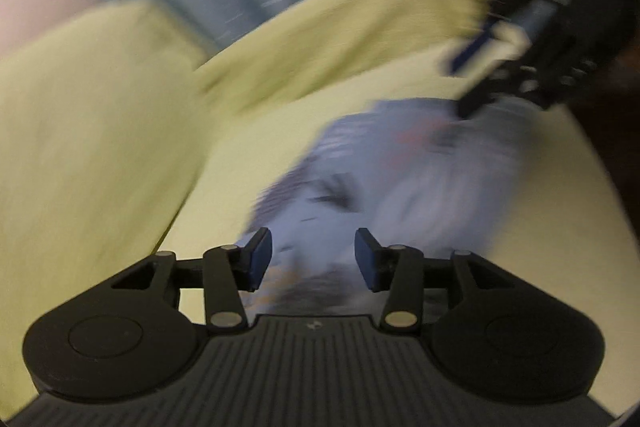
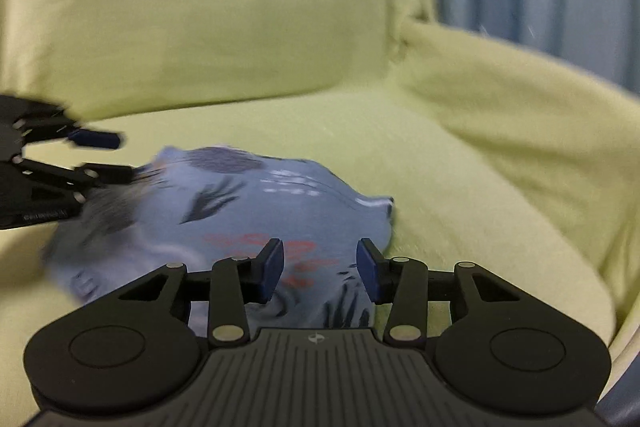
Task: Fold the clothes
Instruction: 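Grasp the folded garment end with the right gripper while the left gripper grasps the other end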
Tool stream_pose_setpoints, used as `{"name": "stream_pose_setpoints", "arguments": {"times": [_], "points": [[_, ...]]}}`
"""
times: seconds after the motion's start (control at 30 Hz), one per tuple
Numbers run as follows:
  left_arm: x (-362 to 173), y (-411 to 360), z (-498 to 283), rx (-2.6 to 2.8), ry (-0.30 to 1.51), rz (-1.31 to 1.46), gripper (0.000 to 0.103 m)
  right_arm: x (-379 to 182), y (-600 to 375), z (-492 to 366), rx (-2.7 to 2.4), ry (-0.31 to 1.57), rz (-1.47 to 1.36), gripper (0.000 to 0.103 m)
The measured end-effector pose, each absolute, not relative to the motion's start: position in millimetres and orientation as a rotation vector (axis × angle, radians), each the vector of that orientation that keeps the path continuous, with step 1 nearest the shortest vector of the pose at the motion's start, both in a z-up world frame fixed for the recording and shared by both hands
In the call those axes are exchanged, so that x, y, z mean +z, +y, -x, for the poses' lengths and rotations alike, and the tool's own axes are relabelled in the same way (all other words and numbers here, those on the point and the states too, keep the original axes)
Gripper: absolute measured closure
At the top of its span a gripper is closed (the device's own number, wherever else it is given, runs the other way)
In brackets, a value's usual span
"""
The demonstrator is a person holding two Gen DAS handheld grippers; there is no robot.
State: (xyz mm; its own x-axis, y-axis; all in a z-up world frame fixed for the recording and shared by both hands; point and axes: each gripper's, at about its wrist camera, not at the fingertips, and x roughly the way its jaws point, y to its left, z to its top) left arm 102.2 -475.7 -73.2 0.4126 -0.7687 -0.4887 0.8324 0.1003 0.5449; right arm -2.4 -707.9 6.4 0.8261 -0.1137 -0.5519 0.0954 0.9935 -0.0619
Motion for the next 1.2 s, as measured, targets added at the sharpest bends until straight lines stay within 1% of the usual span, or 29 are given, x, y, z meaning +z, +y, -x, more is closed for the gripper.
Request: {"name": "stream_pose_setpoints", "arguments": {"times": [0.13,0.2,0.3,0.47,0.57,0.63,0.73,0.77,0.83,0.9,0.97,1.03,1.07,1.1,1.13,1.17,1.2], "points": [[-88.0,-467.3,-65.3,-1.279,-0.004,-1.056,0.061,7.5,-659.4,39.3,-0.007,0.575,0.351,0.059],[-95.0,-468.0,-51.3,-1.289,-0.029,-1.136,0.056,-4.3,-631.2,49.5,0.016,0.592,0.521,0.059],[-101.3,-474.0,-41.3,-1.324,-0.024,-1.177,0.053,-24.6,-600.8,57.6,0.04,0.625,0.701,0.059],[-111.8,-489.0,-44.9,-1.252,-0.059,-1.188,0.049,-43.5,-589.3,41.4,0.091,0.625,0.755,0.059],[-114.9,-490.5,-55.1,-1.189,-0.088,-1.25,0.048,-48.2,-593.5,27.0,0.079,0.603,0.778,0.054],[-116.1,-487.4,-67.3,-1.091,-0.086,-1.315,0.048,-48.4,-599.0,22.5,0.073,0.6,0.792,0.05],[-115.0,-481.9,-82.1,-1.032,-0.033,-1.302,0.048,-50.6,-602.2,26.5,0.024,0.622,0.871,0.05],[-113.6,-480.8,-84.7,-1.032,-0.012,-1.276,0.049,-52.3,-605.5,28.7,-0.002,0.633,0.891,0.05],[-118.0,-482.1,-78.9,-1.024,-0.048,-1.317,0.054,-54.1,-615.7,31.6,-0.042,0.645,0.88,0.05],[-122.5,-483.6,-74.6,-1.024,-0.063,-1.334,0.063,-56.3,-619.6,32.1,-0.065,0.642,0.869,0.051],[-126.3,-486.4,-77.9,-1.029,-0.058,-1.328,0.068,-60.0,-613.7,32.4,-0.075,0.637,0.909,0.052],[-127.1,-489.6,-81.7,-1.024,-0.036,-1.304,0.069,-62.3,-610.3,26.7,-0.077,0.637,0.926,0.06],[-126.8,-491.1,-82.7,-1.022,-0.029,-1.298,0.069,-63.2,-609.7,23.2,-0.077,0.638,0.925,0.06],[-126.3,-492.5,-83.5,-1.019,-0.022,-1.293,0.07,-64.1,-610.9,19.3,-0.078,0.638,0.91,0.064],[-126.1,-492.7,-83.3,-1.02,-0.017,-1.293,0.071,-65.0,-611.8,15.9,-0.078,0.638,0.898,0.072],[-125.7,-492.6,-82.3,-1.03,-0.001,-1.291,0.077,-66.4,-610.9,14.7,-0.074,0.642,0.899,0.074],[-125.3,-492.5,-81.2,-1.042,0.015,-1.288,0.087,-67.8,-610.0,13.5,-0.07,0.645,0.902,0.077]]}}
